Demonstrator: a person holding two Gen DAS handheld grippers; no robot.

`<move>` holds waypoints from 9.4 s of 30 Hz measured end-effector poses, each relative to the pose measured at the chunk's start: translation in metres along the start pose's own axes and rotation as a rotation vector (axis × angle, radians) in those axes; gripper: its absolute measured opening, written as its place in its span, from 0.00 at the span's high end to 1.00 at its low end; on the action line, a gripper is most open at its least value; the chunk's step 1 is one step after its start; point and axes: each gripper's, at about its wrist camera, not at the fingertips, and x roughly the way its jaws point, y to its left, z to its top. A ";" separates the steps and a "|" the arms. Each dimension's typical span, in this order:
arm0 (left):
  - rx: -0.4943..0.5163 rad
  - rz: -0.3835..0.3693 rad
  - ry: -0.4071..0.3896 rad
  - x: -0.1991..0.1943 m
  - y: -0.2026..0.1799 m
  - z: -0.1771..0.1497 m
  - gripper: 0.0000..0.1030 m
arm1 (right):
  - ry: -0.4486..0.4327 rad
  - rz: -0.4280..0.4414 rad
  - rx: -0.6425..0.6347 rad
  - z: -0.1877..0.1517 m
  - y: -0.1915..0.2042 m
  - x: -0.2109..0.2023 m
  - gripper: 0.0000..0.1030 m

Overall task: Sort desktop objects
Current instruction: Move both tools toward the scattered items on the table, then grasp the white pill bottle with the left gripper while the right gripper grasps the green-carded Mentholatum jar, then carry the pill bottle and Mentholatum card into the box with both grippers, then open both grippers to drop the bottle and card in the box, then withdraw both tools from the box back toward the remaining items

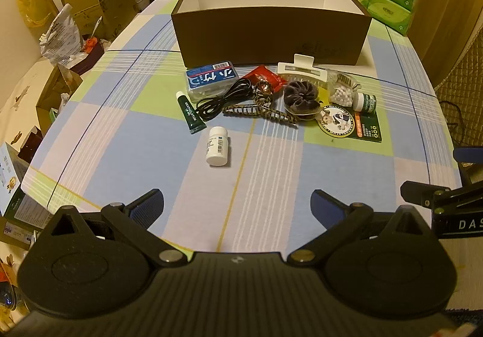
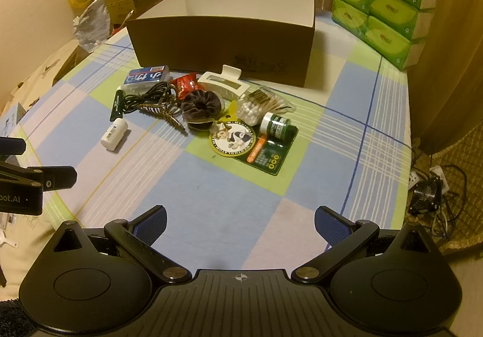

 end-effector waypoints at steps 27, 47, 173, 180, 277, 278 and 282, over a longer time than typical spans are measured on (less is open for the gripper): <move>-0.673 0.393 0.064 0.009 0.006 0.003 0.01 | 0.007 0.007 0.021 0.005 -0.005 0.010 0.02; -0.698 0.381 0.078 0.025 0.031 0.000 0.01 | -0.035 -0.007 0.062 0.014 -0.014 0.030 0.02; -0.859 0.448 -0.051 0.041 0.094 0.031 0.79 | -0.106 -0.019 0.107 0.067 -0.006 0.043 0.69; -0.828 0.454 -0.096 0.034 0.121 0.047 0.79 | -0.144 -0.022 0.106 0.094 -0.004 0.044 0.69; -0.957 0.428 0.067 0.083 0.321 0.090 0.14 | 0.086 0.027 0.112 0.266 -0.039 0.151 0.04; -0.953 0.440 0.061 0.079 0.318 0.091 0.14 | 0.076 0.026 0.115 0.264 -0.039 0.147 0.04; -0.953 0.462 0.026 0.061 0.303 0.093 0.13 | 0.036 0.023 0.122 0.257 -0.033 0.127 0.04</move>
